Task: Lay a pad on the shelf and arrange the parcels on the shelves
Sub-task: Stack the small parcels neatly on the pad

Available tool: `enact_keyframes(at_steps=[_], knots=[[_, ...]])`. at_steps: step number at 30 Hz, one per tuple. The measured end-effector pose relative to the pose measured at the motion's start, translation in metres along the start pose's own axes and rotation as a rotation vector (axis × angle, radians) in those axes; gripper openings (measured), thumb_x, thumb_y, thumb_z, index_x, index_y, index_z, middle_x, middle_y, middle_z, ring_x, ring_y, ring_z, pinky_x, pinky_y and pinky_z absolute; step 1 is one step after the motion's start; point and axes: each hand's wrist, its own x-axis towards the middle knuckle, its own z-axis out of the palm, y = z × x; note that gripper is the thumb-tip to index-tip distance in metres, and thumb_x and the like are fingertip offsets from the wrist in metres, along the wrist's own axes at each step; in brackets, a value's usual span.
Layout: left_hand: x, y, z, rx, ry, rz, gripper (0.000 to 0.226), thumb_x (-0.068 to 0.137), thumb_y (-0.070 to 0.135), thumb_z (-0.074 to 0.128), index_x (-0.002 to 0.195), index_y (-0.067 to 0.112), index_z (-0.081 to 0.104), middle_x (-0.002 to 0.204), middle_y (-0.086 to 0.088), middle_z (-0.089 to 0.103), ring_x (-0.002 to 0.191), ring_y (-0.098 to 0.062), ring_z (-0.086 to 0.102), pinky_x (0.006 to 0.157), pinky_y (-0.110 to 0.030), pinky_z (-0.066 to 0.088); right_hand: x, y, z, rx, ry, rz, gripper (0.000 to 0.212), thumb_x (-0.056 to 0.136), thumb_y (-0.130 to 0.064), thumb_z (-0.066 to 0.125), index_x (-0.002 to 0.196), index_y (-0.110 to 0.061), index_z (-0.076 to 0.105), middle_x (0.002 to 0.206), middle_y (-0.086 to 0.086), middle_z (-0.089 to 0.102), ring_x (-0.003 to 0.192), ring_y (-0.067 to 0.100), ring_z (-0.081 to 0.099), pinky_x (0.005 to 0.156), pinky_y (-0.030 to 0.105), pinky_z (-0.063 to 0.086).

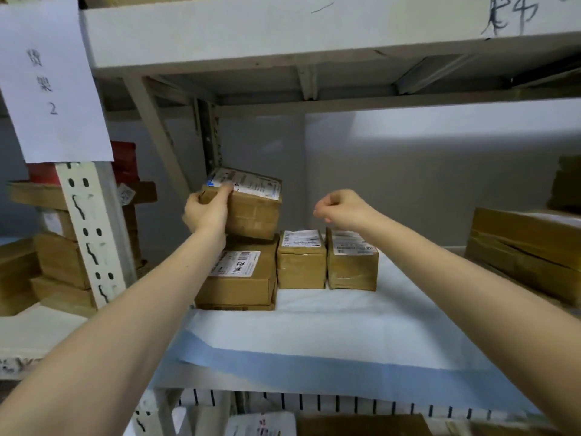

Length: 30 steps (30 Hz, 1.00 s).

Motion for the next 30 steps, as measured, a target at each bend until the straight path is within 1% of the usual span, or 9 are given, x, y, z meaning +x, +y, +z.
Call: enact_keyframes(at_steps=[2,6,10,15,17,20,24,27,30], knots=[[0.006,-0.008,0.007,0.034,-0.004,-0.058,0.078,0.066,0.057,0.074,0.133,0.026,0.047,0.135,-0.005,0.048,0.119,-0.029,0.049,0.100,-0.050,0.045,0.003,0.011,-0.002,-0.113,-0.020,-0.066,0.003,0.087,-0.015,0.065,0.087,-0.018,0.065,0.097,-0.002,0.064,0.100,0.018,0.061,0.091,0.032,0.050],[0.016,-0.017,0.016,0.194,-0.035,-0.139,0.084,0.077,0.059,0.064,0.145,0.020,0.032,0.144,-0.009,0.039,0.129,-0.035,0.041,0.105,-0.052,0.038,0.006,0.026,-0.009,-0.157,-0.035,-0.131,0.008,0.086,-0.015,0.066,0.094,-0.017,0.066,0.096,-0.001,0.066,0.097,0.016,0.061,0.088,0.030,0.049],[0.025,-0.012,0.018,0.407,-0.040,-0.149,0.086,0.082,0.064,0.053,0.146,0.011,0.030,0.145,-0.012,0.041,0.128,-0.034,0.042,0.102,-0.042,0.038,0.015,0.034,-0.017,-0.141,-0.014,-0.168,0.008,0.088,-0.014,0.064,0.095,-0.018,0.064,0.096,0.000,0.065,0.095,0.017,0.062,0.082,0.028,0.049],[0.022,-0.008,0.024,0.465,0.051,-0.156,0.082,0.088,0.056,0.050,0.147,0.008,0.022,0.148,-0.016,0.032,0.132,-0.035,0.037,0.106,-0.042,0.033,0.019,0.038,-0.017,-0.113,-0.004,-0.209,0.009,0.089,-0.013,0.062,0.095,-0.019,0.065,0.091,-0.006,0.062,0.092,0.012,0.059,0.077,0.023,0.044],[0.012,-0.007,0.028,0.603,0.118,-0.015,0.076,0.091,0.050,0.047,0.146,0.006,0.021,0.149,-0.020,0.026,0.134,-0.037,0.032,0.106,-0.046,0.032,0.018,0.038,-0.017,-0.098,0.007,-0.221,0.009,0.089,-0.013,0.062,0.095,-0.019,0.065,0.089,-0.007,0.062,0.090,0.012,0.060,0.077,0.024,0.046],[-0.004,-0.007,0.029,0.865,0.142,0.377,0.064,0.090,0.038,0.054,0.140,0.006,0.031,0.146,-0.021,0.026,0.134,-0.039,0.028,0.104,-0.051,0.034,0.015,0.037,-0.014,-0.100,0.014,-0.246,0.010,0.089,-0.012,0.061,0.096,-0.018,0.066,0.091,-0.004,0.063,0.090,0.012,0.060,0.079,0.024,0.048],[-0.022,-0.006,0.034,1.064,-0.133,0.756,0.053,0.089,0.026,0.054,0.139,0.013,0.040,0.142,-0.020,0.034,0.133,-0.038,0.028,0.107,-0.048,0.033,0.008,0.035,-0.008,-0.102,0.020,-0.246,0.010,0.089,-0.011,0.062,0.095,-0.018,0.066,0.091,-0.004,0.063,0.089,0.011,0.059,0.077,0.022,0.046],[-0.026,-0.013,0.044,1.302,-0.307,0.877,0.054,0.089,0.039,0.053,0.140,0.027,0.040,0.144,-0.018,0.032,0.136,-0.038,0.022,0.113,-0.053,0.019,-0.001,0.035,-0.007,-0.105,0.025,-0.231,0.010,0.089,-0.011,0.062,0.093,-0.019,0.065,0.090,-0.005,0.062,0.089,0.010,0.059,0.079,0.023,0.048],[-0.022,-0.022,0.049,1.499,-0.396,0.795,0.056,0.086,0.045,0.055,0.139,0.033,0.039,0.149,-0.014,0.024,0.141,-0.037,0.013,0.113,-0.060,0.010,-0.010,0.039,-0.010,-0.120,0.034,-0.217,0.009,0.088,-0.011,0.063,0.091,-0.020,0.066,0.091,-0.003,0.065,0.087,0.011,0.061,0.077,0.021,0.048]])
